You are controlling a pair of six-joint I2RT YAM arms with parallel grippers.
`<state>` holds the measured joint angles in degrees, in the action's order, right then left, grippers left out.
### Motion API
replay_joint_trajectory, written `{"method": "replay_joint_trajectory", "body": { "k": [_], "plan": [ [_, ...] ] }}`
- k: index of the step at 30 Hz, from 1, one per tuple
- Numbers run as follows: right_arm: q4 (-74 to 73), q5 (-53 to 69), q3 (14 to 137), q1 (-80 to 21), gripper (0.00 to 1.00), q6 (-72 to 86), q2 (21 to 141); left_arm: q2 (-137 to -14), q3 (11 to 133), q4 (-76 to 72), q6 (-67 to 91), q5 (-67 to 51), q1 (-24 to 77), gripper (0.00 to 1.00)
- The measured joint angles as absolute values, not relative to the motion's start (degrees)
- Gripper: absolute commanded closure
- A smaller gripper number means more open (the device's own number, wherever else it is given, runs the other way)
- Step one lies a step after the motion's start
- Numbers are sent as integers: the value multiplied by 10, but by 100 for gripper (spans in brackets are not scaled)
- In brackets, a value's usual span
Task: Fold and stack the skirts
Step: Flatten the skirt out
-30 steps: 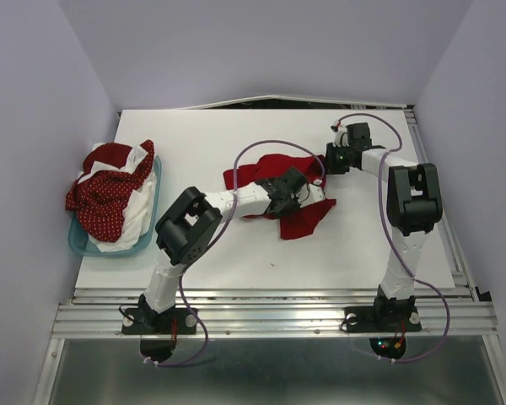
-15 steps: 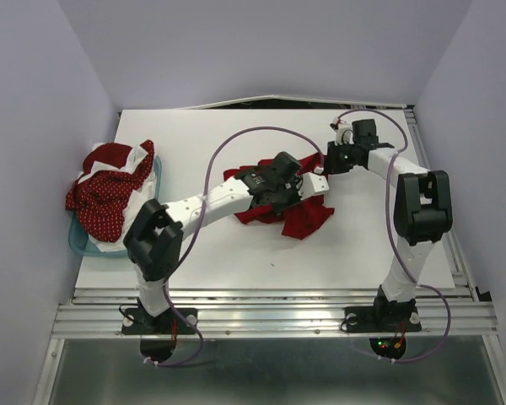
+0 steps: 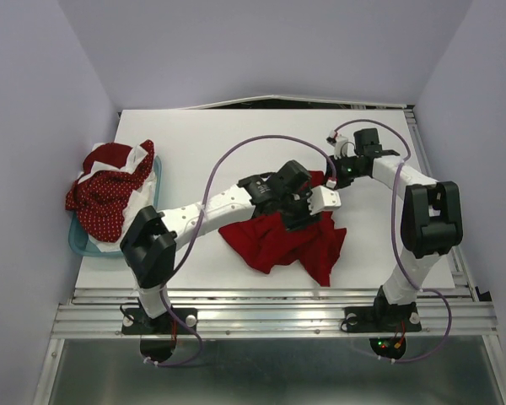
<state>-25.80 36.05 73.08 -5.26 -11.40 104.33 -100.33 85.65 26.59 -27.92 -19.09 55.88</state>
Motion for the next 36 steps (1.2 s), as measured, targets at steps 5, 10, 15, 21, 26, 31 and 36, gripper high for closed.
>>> {"method": "replay_joint_trajectory", "body": {
  "k": [5, 10, 15, 21, 26, 31, 36],
  "plan": [
    [-274, 357, 726, -53, 99, -123, 1044, -1008, 799, 237, -260, -152, 563, 43],
    [-282, 342, 726, -53, 99, -127, 1047, -1008, 742, 220, -234, -100, 551, 46],
    [-288, 323, 726, -53, 99, -122, 1055, -965, 690, 197, -228, -81, 544, 45],
    [-289, 302, 726, -53, 99, -101, 1081, -890, 677, 179, -256, -51, 630, 41],
    [-291, 295, 726, -53, 99, -87, 1095, -901, 646, 157, -277, 9, 720, 39],
    [-292, 293, 726, -53, 99, -85, 1095, -956, 644, 147, -285, 68, 741, 41],
    [-292, 293, 726, -53, 99, -85, 1095, -994, 644, 131, -292, 143, 734, 43]
  ]
}}
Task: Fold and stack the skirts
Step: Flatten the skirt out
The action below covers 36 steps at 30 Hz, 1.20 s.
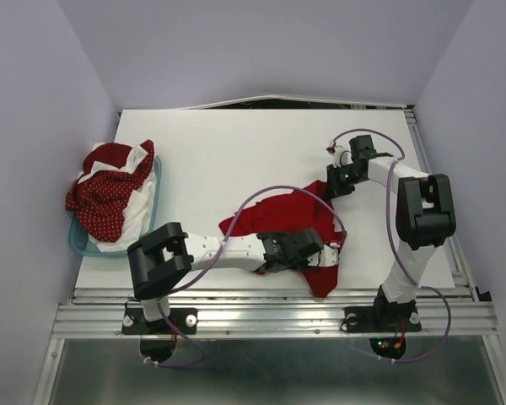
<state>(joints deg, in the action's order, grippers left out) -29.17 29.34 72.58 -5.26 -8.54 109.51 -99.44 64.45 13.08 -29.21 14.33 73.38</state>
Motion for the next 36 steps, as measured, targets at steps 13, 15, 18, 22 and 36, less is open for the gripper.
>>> {"method": "replay_joint_trajectory", "body": {
  "k": [13, 15, 18, 22, 36],
  "plan": [
    [-293, 287, 726, -53, 99, -90, 1094, -984, 645, 108, -279, 169, 683, 97],
    [-295, 283, 726, -53, 99, -94, 1091, -937, 648, 117, -260, 103, 631, 100],
    [-301, 277, 723, -53, 99, -105, 1075, -868, 662, 123, -222, -10, 518, 100],
    [-313, 280, 723, -53, 99, -123, 1051, -823, 679, 112, -173, -157, 361, 100],
    [-364, 378, 721, -53, 99, -166, 1043, -964, 600, 96, -75, -383, 230, 58]
  ]
}}
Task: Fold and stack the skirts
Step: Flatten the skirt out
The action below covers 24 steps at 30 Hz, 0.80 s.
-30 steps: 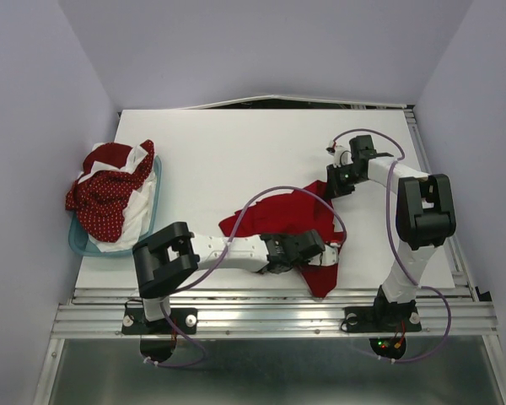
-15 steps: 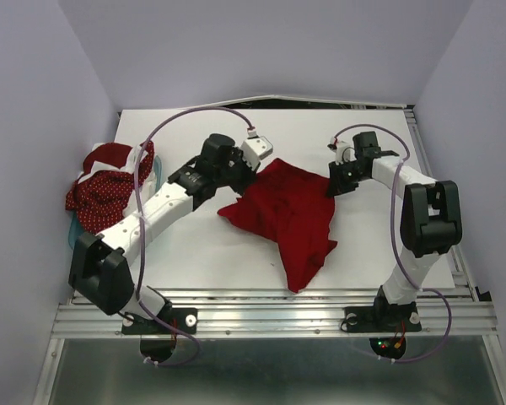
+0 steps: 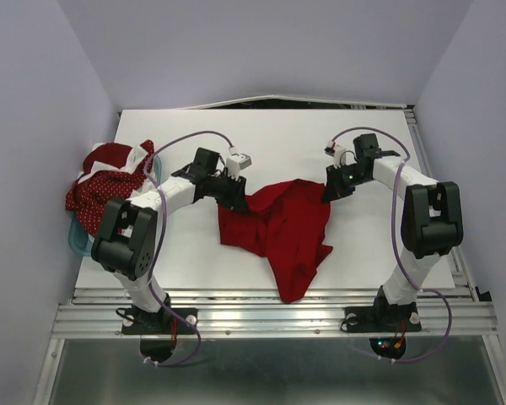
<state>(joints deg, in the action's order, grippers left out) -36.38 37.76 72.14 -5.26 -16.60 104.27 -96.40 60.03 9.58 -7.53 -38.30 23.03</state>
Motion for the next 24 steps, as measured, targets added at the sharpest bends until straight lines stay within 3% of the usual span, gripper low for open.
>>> {"method": "replay_joint_trajectory", "body": {
  "k": [3, 5, 14, 24],
  "plan": [
    [-370, 392, 722, -53, 99, -168, 1043, -963, 600, 84, -74, -384, 224, 45],
    [-374, 400, 722, -52, 99, -168, 1043, -957, 599, 80, -78, -381, 225, 43],
    [-383, 433, 724, -52, 99, -158, 1043, -861, 575, 57, -163, -333, 281, 40],
    [-387, 449, 735, -53, 99, -142, 1043, -853, 544, 48, -267, -220, 374, 40]
  ]
}}
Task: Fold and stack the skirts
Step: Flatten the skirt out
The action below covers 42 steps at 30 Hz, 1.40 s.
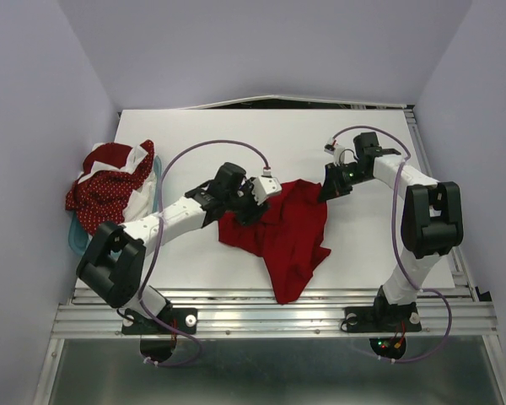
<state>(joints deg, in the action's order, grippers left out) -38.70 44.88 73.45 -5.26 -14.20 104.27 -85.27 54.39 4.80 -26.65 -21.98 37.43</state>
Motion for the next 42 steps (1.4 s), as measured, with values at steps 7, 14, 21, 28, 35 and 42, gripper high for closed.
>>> {"method": "replay_joint_trajectory", "body": {
  "k": [7, 14, 21, 28, 35, 42],
  "plan": [
    [-388, 452, 735, -52, 99, -139, 1043, -838, 494, -1, -330, -122, 408, 40],
    [-388, 455, 735, -52, 99, -139, 1047, -778, 406, -72, -405, -13, 510, 40],
    [-389, 457, 735, -53, 99, -139, 1047, -776, 387, -132, -461, 58, 541, 41],
    [-389, 457, 735, -53, 99, -139, 1047, -836, 388, -178, -495, 91, 548, 41],
    [-389, 457, 735, -53, 99, -139, 1047, -858, 388, -183, -527, 103, 570, 41],
    [-389, 457, 735, -52, 99, -140, 1052, -836, 378, -167, -527, 106, 603, 40]
  ]
}}
